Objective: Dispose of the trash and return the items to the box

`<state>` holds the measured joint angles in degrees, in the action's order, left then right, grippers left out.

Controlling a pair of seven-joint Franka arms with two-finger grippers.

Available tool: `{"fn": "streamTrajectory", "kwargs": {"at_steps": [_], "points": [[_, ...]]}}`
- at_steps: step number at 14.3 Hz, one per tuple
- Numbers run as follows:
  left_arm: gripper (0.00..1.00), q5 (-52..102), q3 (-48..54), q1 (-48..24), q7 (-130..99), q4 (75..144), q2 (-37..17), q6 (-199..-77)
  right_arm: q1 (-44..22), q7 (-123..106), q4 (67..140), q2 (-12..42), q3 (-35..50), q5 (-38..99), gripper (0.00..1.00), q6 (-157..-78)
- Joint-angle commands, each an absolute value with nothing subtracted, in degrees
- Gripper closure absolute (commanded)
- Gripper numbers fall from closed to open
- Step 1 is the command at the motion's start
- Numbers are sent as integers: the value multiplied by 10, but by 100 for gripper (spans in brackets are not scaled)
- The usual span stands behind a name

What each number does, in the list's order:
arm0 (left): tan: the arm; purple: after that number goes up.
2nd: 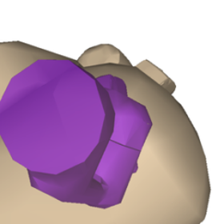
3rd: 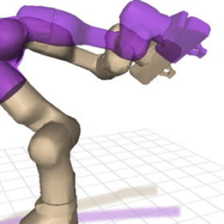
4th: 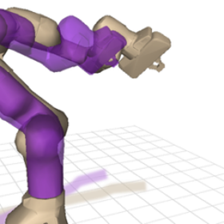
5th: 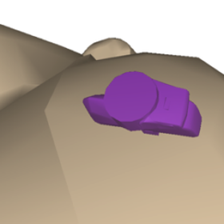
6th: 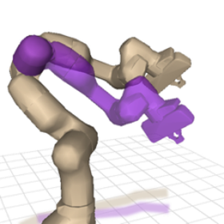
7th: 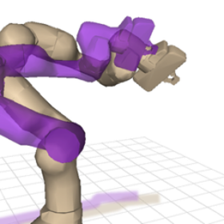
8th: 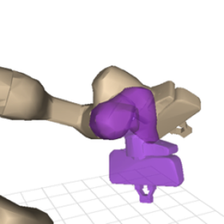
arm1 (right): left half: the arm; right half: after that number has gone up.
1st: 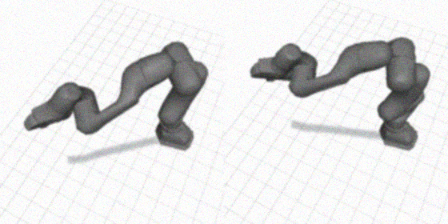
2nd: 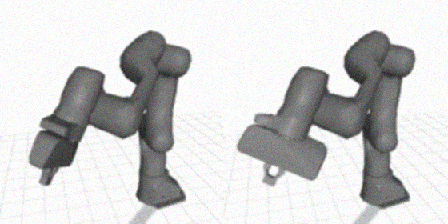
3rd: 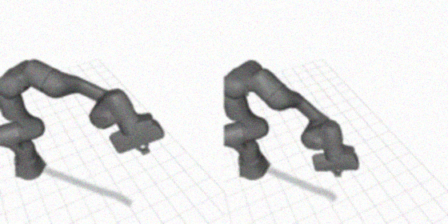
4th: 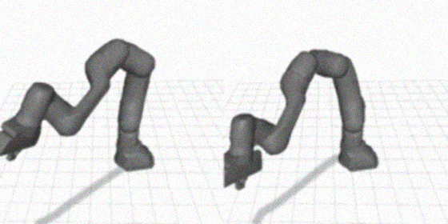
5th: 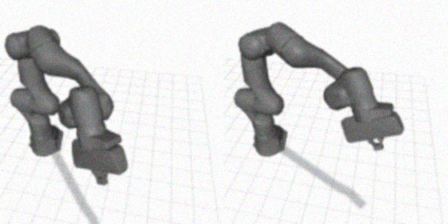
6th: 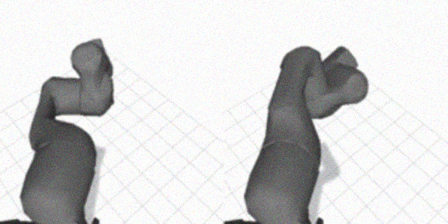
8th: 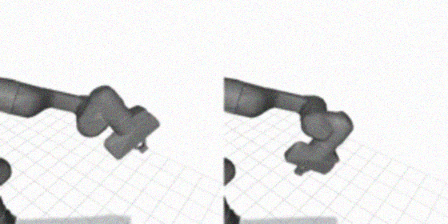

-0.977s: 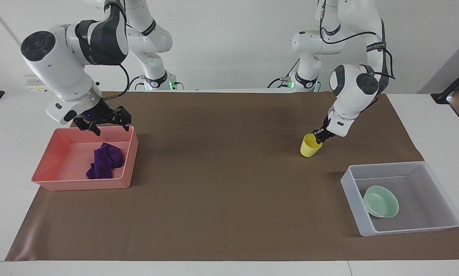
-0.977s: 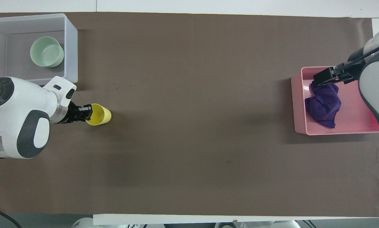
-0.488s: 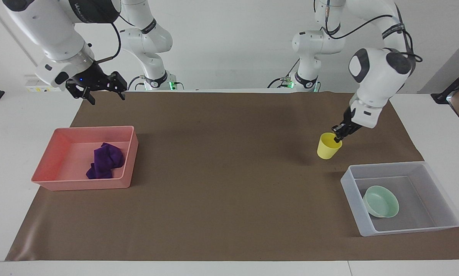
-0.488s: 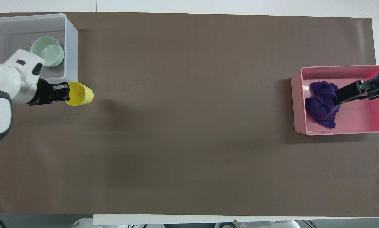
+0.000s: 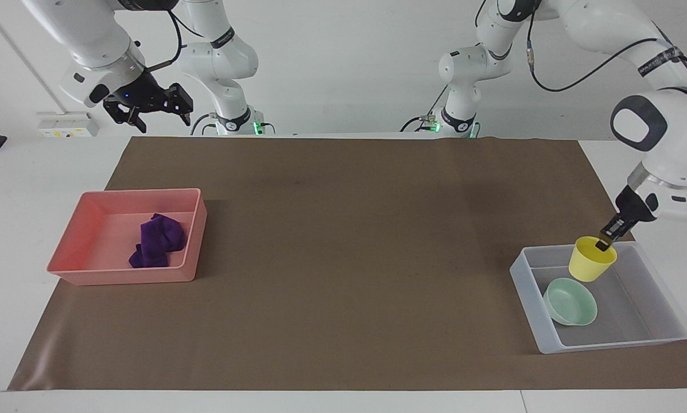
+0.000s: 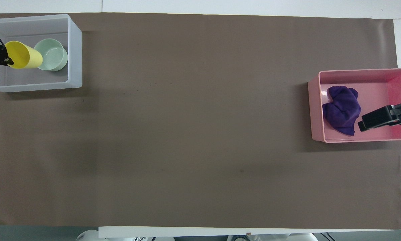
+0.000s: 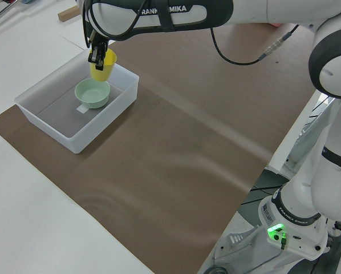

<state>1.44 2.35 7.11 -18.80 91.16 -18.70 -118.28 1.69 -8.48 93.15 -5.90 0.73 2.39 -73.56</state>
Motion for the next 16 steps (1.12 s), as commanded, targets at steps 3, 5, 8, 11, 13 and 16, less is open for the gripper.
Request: {"fn": "streamTrajectory", "kwargs": {"at_steps": [3,5,8,11,13,16], "points": [[99,5,29,65,-176,926,-235,-1245,18,-83,946,-69,7,23,0,-743],[25,4,29,62,-175,921,-234,-1228,24,-86,946,-69,6,22,0,-771],[0,4,29,54,-175,919,-205,-1189,27,-84,947,-69,5,23,0,-790],[0,1,29,54,-164,918,-154,-1124,27,-84,950,-69,4,23,0,-790],[0,-4,34,53,-162,925,-107,-1072,27,-85,950,-69,3,23,0,-787],[0,-4,36,42,-142,952,-22,-987,28,-84,949,-69,1,23,0,-786]]}}
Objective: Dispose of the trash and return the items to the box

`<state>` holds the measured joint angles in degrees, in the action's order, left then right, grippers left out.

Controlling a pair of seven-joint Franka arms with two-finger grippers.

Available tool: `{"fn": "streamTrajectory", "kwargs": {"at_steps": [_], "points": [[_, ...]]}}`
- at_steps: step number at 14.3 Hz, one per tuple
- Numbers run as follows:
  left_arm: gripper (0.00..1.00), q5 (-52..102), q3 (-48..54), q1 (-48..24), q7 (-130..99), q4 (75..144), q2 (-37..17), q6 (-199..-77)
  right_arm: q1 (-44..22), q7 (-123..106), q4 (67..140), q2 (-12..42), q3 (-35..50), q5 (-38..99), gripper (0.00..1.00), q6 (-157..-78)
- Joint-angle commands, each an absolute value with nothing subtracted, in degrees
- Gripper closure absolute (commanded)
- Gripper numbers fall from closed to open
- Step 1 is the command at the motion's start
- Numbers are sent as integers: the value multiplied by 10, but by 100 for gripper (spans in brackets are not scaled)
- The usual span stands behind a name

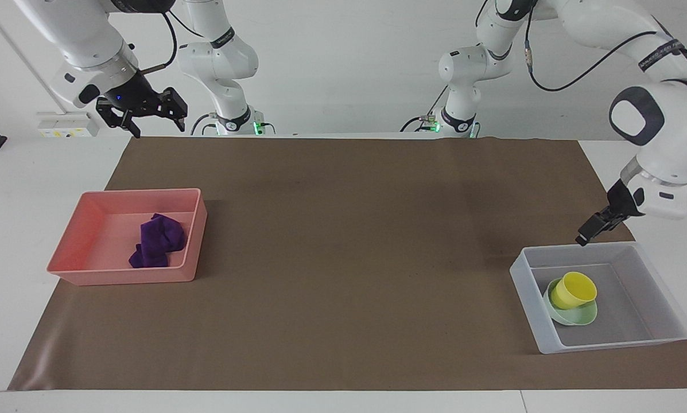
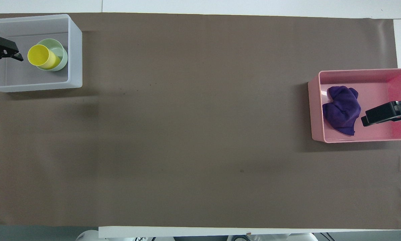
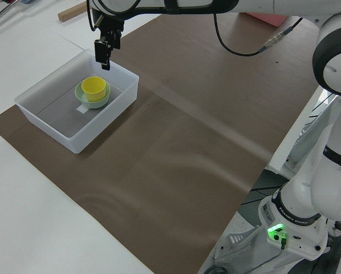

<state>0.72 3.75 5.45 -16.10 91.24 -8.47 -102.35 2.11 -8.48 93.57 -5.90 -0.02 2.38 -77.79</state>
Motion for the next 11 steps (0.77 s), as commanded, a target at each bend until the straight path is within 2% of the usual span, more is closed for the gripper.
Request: {"fn": "streamTrajectory", "kwargs": {"at_steps": [1,4,11], "points": [[0,-7,34,30,-117,960,6,-961,28,-84,949,-69,1,23,0,-786],[0,-31,35,8,-84,964,58,-916,26,-83,948,-69,1,23,0,-787],[0,-10,36,3,-2,944,63,-903,26,-83,950,-69,1,23,0,-786]]}}
